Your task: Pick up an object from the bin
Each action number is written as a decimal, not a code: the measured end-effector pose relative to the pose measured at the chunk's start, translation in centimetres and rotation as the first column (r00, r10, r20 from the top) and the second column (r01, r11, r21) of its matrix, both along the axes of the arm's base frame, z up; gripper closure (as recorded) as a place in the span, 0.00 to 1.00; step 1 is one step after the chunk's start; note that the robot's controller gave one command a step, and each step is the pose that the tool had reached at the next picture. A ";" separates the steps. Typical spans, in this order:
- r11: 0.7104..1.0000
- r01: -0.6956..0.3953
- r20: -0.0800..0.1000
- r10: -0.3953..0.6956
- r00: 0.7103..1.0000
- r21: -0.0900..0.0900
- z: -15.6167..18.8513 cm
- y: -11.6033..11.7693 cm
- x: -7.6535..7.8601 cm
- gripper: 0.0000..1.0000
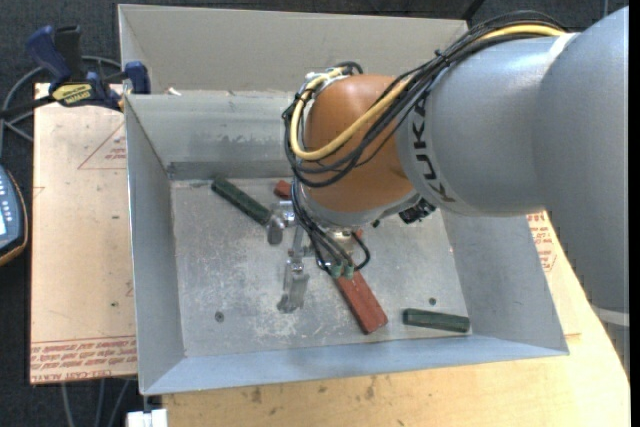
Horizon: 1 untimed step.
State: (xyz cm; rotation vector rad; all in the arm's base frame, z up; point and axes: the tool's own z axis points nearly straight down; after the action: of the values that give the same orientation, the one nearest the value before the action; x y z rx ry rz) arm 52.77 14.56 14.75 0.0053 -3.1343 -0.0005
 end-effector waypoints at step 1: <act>0.999 0.041 0.008 -0.041 0.999 -0.004 -6.4 -9.2 5.9 0.00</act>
Offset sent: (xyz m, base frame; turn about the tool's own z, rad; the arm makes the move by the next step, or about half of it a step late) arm 0.0576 -0.0856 -0.0603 0.0325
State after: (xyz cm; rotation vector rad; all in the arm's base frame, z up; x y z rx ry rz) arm 58.63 5.40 8.37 -0.0596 -3.1414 0.0055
